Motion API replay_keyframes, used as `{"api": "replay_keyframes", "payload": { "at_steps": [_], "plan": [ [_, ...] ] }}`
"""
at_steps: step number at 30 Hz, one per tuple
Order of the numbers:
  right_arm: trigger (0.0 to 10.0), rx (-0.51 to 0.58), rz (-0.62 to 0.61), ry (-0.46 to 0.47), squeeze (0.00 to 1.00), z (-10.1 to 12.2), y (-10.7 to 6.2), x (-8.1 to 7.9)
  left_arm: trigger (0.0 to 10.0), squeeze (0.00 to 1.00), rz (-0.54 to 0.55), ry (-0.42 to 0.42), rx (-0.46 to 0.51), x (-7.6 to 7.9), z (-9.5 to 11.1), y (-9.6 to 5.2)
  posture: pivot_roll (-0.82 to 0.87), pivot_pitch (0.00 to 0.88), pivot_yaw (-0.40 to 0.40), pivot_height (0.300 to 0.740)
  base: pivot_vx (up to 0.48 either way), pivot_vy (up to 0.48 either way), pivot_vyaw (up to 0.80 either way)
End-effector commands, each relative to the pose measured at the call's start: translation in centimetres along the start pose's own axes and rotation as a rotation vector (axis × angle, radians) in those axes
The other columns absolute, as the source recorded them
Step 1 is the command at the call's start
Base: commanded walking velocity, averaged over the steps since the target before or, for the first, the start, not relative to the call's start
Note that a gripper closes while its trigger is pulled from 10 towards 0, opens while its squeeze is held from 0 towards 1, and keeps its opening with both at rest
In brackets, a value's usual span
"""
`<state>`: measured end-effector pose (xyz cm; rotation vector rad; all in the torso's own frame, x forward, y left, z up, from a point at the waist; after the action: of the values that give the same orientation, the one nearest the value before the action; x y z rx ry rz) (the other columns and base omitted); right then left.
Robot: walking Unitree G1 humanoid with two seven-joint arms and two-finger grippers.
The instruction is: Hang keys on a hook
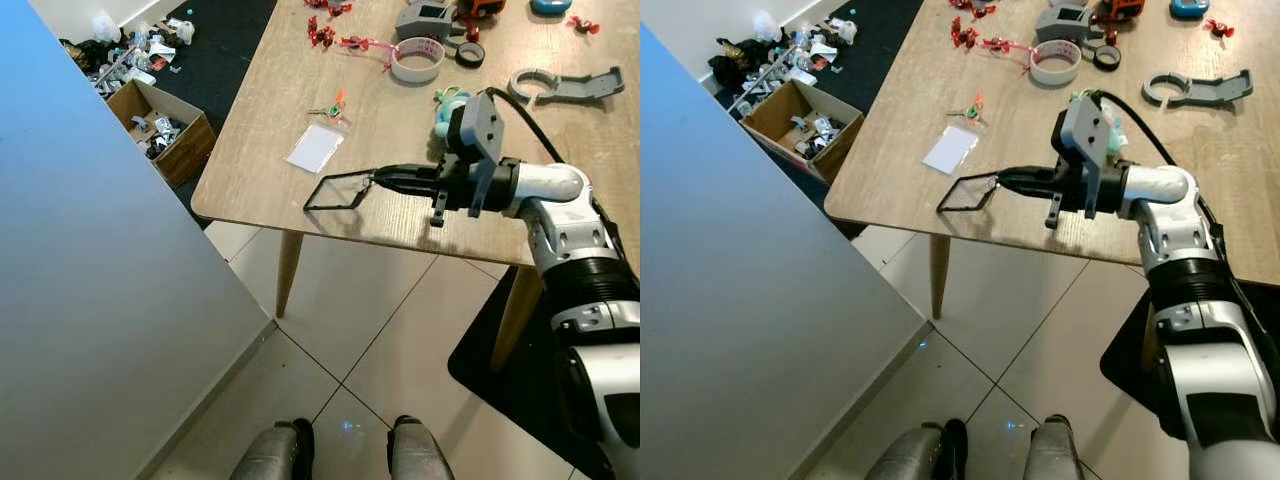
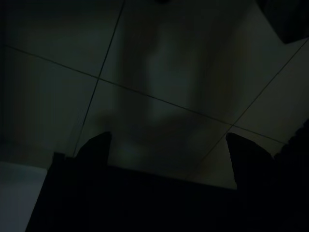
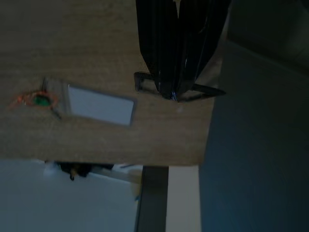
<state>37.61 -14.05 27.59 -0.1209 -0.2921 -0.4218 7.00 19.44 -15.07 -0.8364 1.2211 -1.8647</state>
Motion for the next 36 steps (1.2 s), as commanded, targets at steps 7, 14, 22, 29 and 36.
{"api": "replay_keyframes", "payload": {
  "at_steps": [7, 14, 22, 29, 36],
  "plan": [
    [0.0, 0.097, -0.089, -0.099, 0.00, 2.7, 0.4, -0.4, 10.0, 0.00, -0.012, -0.017, -0.031, 0.9, -0.9, 0.1, -0.08, 0.249, 0.134, 0.740, 0.000, 0.000, 0.00],
    [0.0, 0.187, -0.017, -0.086, 0.00, 4.6, 0.6, -2.5, 10.0, 0.00, -0.018, -0.012, 0.004, 0.8, 0.8, 0.6, -0.09, 0.235, 0.138, 0.740, 0.000, 0.000, 0.00],
    [0.0, 0.232, 0.019, -0.076, 0.00, 5.7, 0.5, -3.9, 10.0, 0.00, -0.019, -0.003, 0.017, 0.5, 1.7, 0.7, -0.09, 0.223, 0.144, 0.740, 0.000, 0.000, 0.00],
    [0.0, 0.252, 0.157, -0.012, 0.00, 6.0, 0.0, -6.5, 10.0, 0.00, -0.019, -0.001, 0.022, 0.3, 2.0, 0.7, -0.09, 0.217, 0.145, 0.740, 0.000, 0.000, 0.00],
    [10.0, 0.208, 0.134, 0.032, 0.00, 4.4, 1.2, -7.2, 10.0, 0.00, -0.015, 0.007, 0.014, 0.1, 2.1, 0.7, -0.10, 0.200, 0.139, 0.740, 0.000, 0.000, 0.00]
  ]
}}
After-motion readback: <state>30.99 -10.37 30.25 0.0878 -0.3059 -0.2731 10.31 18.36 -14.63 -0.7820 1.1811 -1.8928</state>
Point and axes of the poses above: a point about 5 cm out from each wrist's last joint towards the gripper, its own y axis pointing out of the wrist towards the gripper, its own z axis along the axis of the wrist's last joint, x = y × z, the point moved 4 cm from there along y, pointing out of the wrist towards the gripper, and after that the axes turned 12 degrees about y, right-handed, at the moved point
